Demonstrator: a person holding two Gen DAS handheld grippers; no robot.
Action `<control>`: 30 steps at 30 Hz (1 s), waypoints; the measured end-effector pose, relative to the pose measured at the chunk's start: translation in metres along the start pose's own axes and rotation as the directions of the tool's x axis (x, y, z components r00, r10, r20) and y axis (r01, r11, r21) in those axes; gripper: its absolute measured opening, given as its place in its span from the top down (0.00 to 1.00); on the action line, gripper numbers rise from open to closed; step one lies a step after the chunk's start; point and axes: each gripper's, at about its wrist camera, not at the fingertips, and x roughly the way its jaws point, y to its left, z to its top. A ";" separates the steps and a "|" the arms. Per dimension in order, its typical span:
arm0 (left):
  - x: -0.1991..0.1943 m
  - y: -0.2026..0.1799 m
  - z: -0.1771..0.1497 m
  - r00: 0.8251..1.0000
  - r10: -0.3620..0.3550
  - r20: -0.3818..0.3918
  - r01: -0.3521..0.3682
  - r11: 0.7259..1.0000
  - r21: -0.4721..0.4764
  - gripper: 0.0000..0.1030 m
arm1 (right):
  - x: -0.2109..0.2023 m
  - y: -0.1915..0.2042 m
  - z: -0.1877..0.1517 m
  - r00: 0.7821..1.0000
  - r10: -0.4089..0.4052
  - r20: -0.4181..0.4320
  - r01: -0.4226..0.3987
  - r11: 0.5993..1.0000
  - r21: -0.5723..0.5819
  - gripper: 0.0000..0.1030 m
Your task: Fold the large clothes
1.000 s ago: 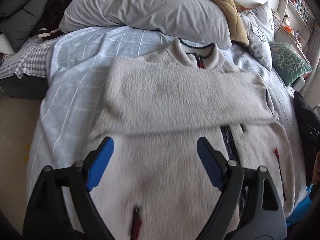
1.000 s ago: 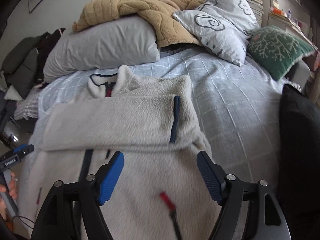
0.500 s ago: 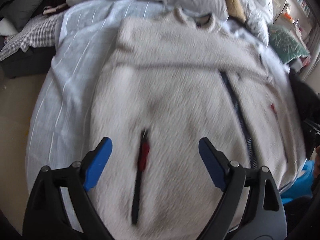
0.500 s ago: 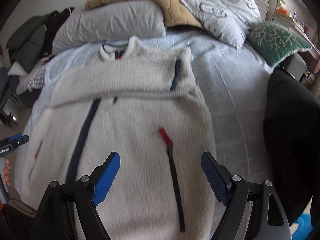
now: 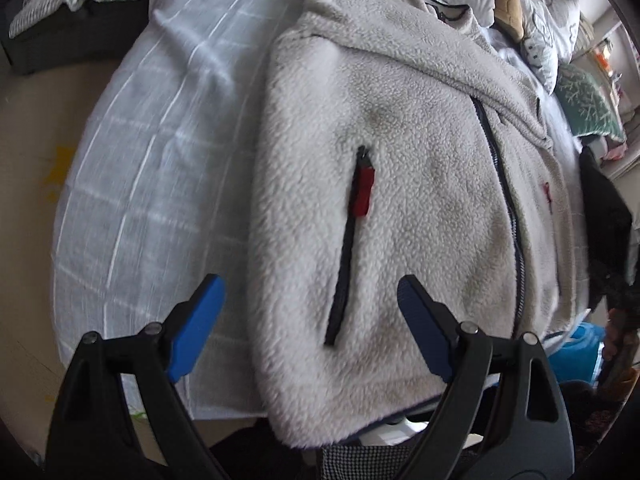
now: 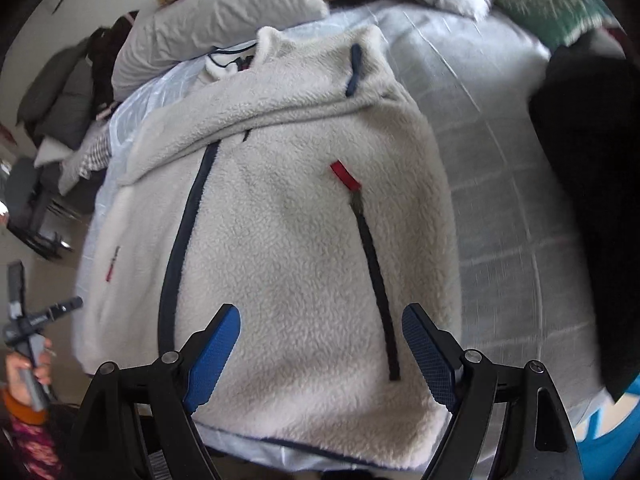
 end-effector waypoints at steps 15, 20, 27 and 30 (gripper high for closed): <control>0.028 0.027 -0.026 0.962 -0.209 -0.176 0.186 0.973 -0.139 0.19 | 0.020 -0.082 -0.042 0.982 0.045 -0.185 0.003 0.968 0.251 0.18; 0.045 0.020 -0.040 0.950 -0.185 -0.252 0.156 0.979 -0.129 0.22 | 0.028 -0.092 -0.053 0.970 0.074 -0.231 -0.004 0.957 0.289 0.18; 0.050 -0.004 -0.045 0.945 -0.166 -0.281 0.150 0.986 -0.079 0.23 | 0.037 -0.074 -0.056 0.961 0.076 -0.266 -0.012 0.972 0.234 0.20; 0.054 -0.011 -0.048 0.946 -0.155 -0.286 0.145 0.988 -0.055 0.25 | 0.043 -0.065 -0.058 0.958 0.040 -0.284 0.015 0.982 0.187 0.26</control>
